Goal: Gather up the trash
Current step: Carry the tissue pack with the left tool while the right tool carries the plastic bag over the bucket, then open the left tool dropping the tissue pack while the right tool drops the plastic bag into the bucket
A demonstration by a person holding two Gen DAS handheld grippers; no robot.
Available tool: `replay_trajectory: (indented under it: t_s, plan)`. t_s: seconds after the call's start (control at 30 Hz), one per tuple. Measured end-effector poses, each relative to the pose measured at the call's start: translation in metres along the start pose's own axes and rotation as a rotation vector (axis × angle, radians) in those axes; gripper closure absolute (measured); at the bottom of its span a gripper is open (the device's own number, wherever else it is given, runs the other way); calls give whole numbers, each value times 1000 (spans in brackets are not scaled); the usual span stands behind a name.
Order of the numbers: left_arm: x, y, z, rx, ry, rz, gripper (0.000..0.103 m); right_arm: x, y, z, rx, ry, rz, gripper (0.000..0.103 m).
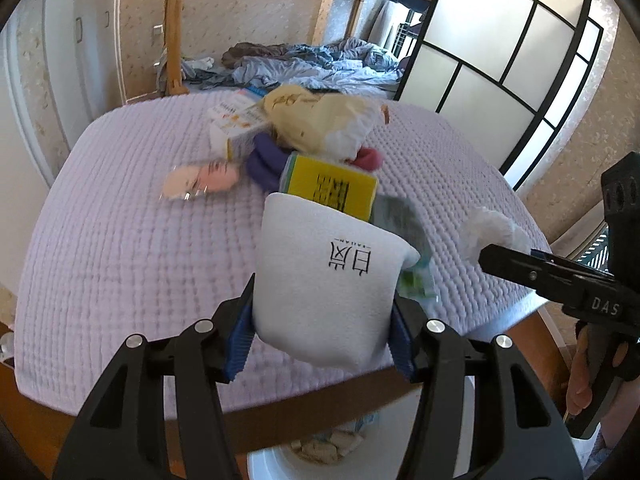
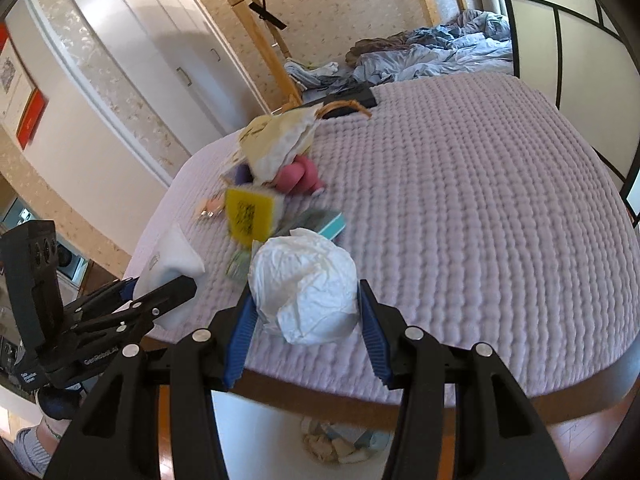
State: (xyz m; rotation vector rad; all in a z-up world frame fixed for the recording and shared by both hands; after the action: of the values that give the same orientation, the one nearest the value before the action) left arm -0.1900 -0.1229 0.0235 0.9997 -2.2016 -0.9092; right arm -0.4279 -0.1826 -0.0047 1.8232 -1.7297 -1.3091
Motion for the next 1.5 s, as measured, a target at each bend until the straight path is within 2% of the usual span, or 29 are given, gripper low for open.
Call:
replay_trajectory:
  t_s: [0.4,0.77,0.93,1.17,1.5]
  plan:
    - [4,21,40,-39,-7,6,46,-16,20,49,-43,18,-17,55]
    - [17,32,78,-106,-59,59,46,-23,28,84,-110,40,-17,54]
    - [21,28,99,-156,-53,82,46,-25,22,106,-170,42,-20,54]
    - [27,18,128,-220,-107,63,46,-23,9,130,-246,40,-13,54]
    - [30,-3,151,-305,-152,57,46,-13,-7,149,-290,13,13,53]
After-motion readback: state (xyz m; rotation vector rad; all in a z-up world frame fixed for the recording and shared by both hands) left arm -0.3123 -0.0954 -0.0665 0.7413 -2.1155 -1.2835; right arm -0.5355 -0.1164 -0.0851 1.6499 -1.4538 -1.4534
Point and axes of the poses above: each gripper's, at about its wrist camera, not at the fingertips, and y roughly against the way its jaws point, x to its right, z to its underside, the point moved 2 cm from there along -y, roughly the way its jaws point, and after that the axes turned 1 degree about -x, right-handed, at the moved point
